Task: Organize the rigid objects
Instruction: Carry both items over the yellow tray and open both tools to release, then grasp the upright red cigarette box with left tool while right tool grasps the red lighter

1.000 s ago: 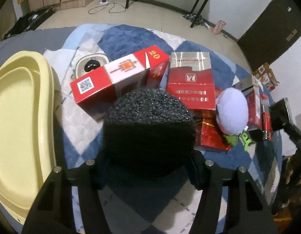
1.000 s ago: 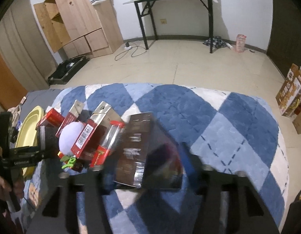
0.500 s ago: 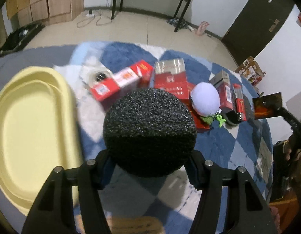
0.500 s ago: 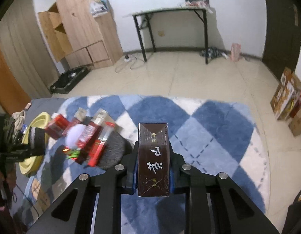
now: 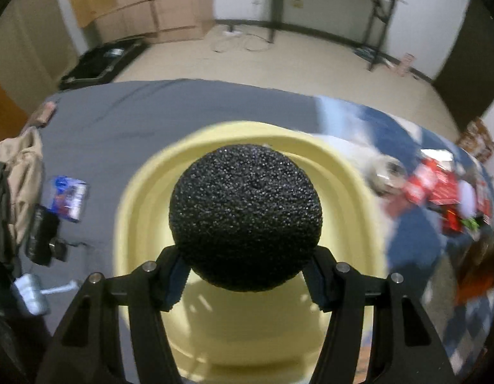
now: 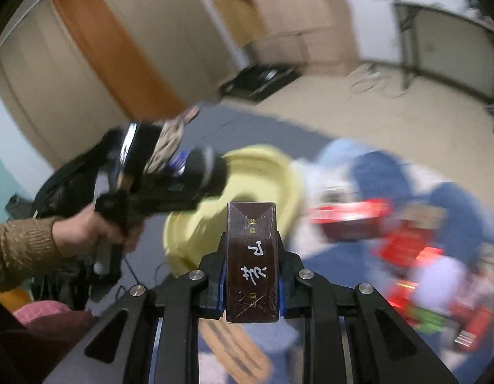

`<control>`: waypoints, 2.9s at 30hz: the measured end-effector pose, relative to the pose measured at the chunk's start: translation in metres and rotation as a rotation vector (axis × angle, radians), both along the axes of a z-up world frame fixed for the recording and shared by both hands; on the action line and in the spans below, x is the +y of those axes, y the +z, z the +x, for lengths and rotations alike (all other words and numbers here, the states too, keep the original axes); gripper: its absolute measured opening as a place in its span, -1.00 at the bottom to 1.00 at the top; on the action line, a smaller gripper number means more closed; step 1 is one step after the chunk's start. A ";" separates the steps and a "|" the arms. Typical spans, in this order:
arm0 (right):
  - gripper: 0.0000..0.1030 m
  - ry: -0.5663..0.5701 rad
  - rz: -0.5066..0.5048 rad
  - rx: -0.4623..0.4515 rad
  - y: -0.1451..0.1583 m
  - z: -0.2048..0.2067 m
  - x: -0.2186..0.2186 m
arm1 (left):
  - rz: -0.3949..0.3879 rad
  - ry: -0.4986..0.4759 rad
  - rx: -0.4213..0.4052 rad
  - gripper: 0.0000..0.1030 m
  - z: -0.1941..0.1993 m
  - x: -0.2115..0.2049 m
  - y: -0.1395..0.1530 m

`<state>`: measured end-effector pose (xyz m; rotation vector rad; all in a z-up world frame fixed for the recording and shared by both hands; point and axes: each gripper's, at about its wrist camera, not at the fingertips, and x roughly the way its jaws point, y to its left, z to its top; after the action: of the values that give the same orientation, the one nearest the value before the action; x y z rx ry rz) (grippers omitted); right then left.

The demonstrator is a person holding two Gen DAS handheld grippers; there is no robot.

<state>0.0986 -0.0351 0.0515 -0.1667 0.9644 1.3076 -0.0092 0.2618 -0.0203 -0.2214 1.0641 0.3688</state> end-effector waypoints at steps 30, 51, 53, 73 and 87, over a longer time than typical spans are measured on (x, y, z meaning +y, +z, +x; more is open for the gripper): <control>0.99 0.003 -0.086 -0.064 -0.048 -0.059 0.105 | -0.153 0.039 -0.139 1.00 0.002 0.038 0.003; 0.81 -0.500 -0.291 -0.274 -0.009 0.048 -0.181 | 0.143 -0.542 0.076 0.98 0.109 -0.169 -0.007; 0.68 -0.482 -0.289 -0.277 -0.015 0.047 -0.178 | 0.151 -0.548 0.072 0.93 0.112 -0.175 -0.011; -0.44 -0.468 -0.282 -0.360 -0.062 0.064 -0.175 | 0.080 -0.536 0.054 -0.30 0.121 -0.191 -0.021; -0.55 -0.446 -0.276 -0.390 -0.067 0.061 -0.173 | 0.018 -0.537 0.049 -0.53 0.118 -0.206 -0.038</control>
<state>0.1595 -0.2081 -0.0155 -0.3812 0.7837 0.6949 0.1086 0.0558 -0.0580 0.0935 1.1220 -0.1007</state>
